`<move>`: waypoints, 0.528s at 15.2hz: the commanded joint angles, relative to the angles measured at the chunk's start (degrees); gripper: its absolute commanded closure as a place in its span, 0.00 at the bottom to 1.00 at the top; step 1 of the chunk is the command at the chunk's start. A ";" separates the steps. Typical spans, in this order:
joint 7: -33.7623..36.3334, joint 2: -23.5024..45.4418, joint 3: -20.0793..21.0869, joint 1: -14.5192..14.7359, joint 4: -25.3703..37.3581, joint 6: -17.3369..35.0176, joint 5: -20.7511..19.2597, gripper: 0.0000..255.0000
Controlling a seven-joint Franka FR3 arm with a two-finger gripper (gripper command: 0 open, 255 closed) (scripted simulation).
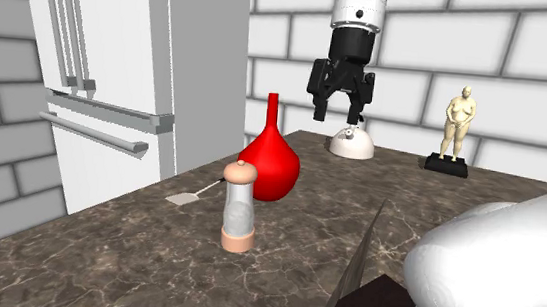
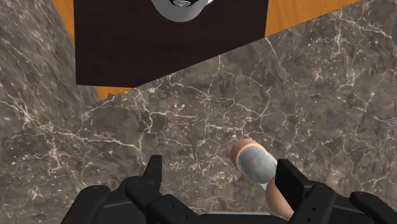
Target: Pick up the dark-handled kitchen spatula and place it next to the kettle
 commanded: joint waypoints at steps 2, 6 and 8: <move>2.44 0.73 1.36 -0.25 -0.62 1.71 0.85 0.00; 11.95 4.79 6.75 -1.31 -2.06 8.65 3.76 0.00; 16.64 7.47 9.33 -1.88 -2.14 12.14 4.84 0.00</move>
